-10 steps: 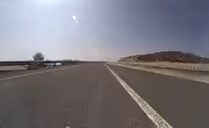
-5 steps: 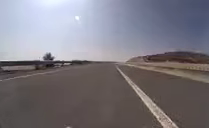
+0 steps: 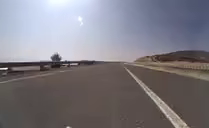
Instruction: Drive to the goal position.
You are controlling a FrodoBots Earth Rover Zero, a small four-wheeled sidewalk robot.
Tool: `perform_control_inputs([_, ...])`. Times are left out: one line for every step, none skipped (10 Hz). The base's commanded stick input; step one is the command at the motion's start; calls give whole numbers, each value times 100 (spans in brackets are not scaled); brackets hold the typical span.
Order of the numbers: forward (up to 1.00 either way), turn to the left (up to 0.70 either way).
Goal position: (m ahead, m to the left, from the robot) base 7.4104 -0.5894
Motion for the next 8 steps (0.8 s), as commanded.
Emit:
perform_control_inputs([100,0])
perform_control_inputs([100,0])
perform_control_inputs([100,0])
perform_control_inputs([100,0])
perform_control_inputs([100,-27])
perform_control_inputs([100,-27])
perform_control_inputs([100,-27])
perform_control_inputs([100,-27])
